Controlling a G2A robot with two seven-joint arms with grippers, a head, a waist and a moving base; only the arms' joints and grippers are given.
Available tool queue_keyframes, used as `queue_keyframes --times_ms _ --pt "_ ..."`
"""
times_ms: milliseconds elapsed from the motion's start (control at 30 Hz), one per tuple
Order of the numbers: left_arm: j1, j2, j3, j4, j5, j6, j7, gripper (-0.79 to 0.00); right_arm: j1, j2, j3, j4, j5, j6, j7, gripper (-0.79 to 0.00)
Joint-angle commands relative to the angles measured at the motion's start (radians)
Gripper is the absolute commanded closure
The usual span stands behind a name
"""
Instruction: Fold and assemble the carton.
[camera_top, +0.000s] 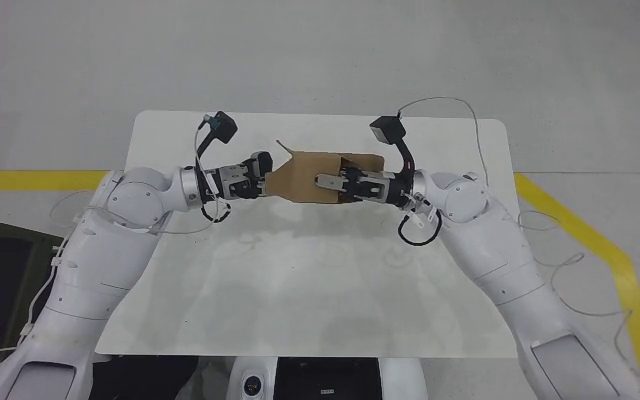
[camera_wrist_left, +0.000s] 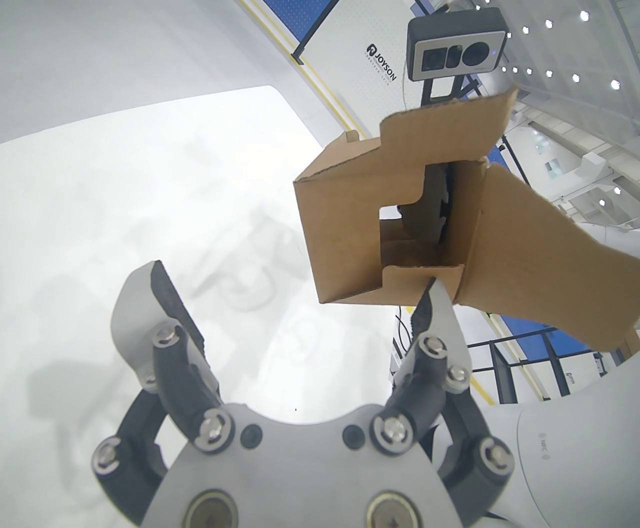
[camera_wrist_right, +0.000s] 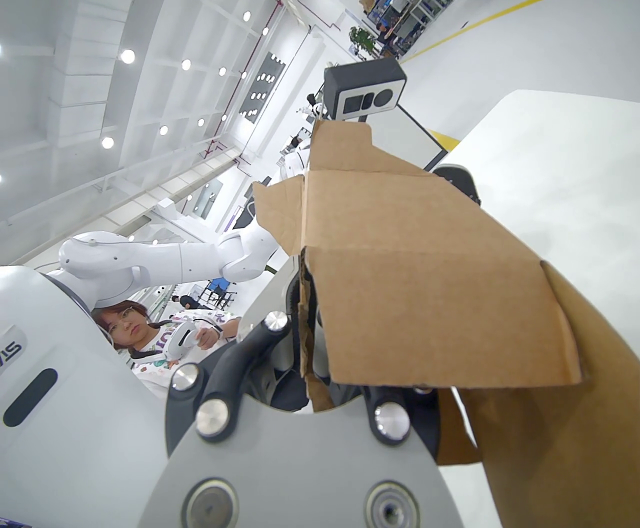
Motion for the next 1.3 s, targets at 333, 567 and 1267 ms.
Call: queue_keyframes --times_ms 333,567,1267 --pt "0.005 0.000 0.006 -0.012 -0.002 -0.005 -0.004 -0.785 0.018 -0.013 -0.024 0.020 0.017 -0.003 0.023 0.000" --pt "0.010 0.000 0.008 -0.018 -0.005 -0.005 -0.009 -0.785 0.023 -0.017 -0.025 0.029 0.017 -0.008 0.022 0.000" --pt "-0.010 0.007 -0.040 0.052 -0.016 0.017 0.022 -0.785 0.008 -0.016 -0.004 0.048 0.011 0.004 0.039 0.000"
